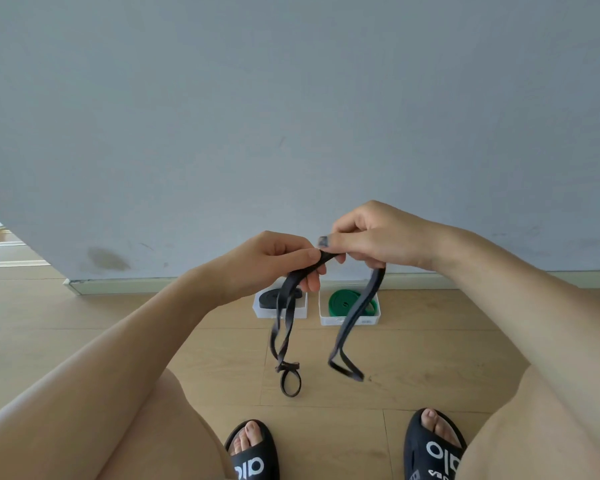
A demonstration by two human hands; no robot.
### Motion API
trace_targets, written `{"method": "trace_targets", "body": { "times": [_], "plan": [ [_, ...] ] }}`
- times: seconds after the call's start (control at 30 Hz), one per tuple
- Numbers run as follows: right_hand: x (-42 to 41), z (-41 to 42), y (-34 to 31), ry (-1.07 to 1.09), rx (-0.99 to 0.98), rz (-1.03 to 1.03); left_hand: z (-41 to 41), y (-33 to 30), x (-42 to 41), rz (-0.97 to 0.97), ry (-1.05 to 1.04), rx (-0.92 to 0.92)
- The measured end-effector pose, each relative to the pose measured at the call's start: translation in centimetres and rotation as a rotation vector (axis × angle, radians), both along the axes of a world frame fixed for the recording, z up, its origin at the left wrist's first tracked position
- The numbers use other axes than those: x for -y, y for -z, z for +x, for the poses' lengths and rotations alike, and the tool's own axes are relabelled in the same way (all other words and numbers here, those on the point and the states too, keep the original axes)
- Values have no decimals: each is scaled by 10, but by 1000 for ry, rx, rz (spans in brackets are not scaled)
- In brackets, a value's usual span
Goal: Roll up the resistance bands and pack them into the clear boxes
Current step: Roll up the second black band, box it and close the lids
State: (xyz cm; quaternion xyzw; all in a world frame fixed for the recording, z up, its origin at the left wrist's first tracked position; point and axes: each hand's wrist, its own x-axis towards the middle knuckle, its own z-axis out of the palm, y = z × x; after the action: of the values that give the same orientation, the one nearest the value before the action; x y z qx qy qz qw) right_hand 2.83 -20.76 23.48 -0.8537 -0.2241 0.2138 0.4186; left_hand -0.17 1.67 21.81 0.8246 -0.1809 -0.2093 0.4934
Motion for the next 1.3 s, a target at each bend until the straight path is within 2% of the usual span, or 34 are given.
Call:
{"method": "trace_targets", "body": {
  "times": [0.2, 0.4, 0.63, 0.77, 0.97, 1.1, 1.3],
  "plan": [
    [18, 6, -5, 57, -54, 21, 3, 5, -10, 95, 90, -2],
    [31, 9, -10, 97, -68, 50, 5, 7, -19, 121, 82, -21],
    [31, 5, -5, 33, -118, -39, 3, 9, -16, 10, 49, -17],
    [19, 0, -5, -38, -194, 5, 2, 7, -9, -39, 19, -10],
    [-9, -2, 7, -75, 3, -60, 2, 8, 1, -69, 30, -94],
    [0, 2, 2, -30, -2, -34, 3, 9, -7, -106, 22, -140],
    [4, -1, 0, -12, -60, -22, 0, 7, -8, -50, 67, -135]
  ]
}}
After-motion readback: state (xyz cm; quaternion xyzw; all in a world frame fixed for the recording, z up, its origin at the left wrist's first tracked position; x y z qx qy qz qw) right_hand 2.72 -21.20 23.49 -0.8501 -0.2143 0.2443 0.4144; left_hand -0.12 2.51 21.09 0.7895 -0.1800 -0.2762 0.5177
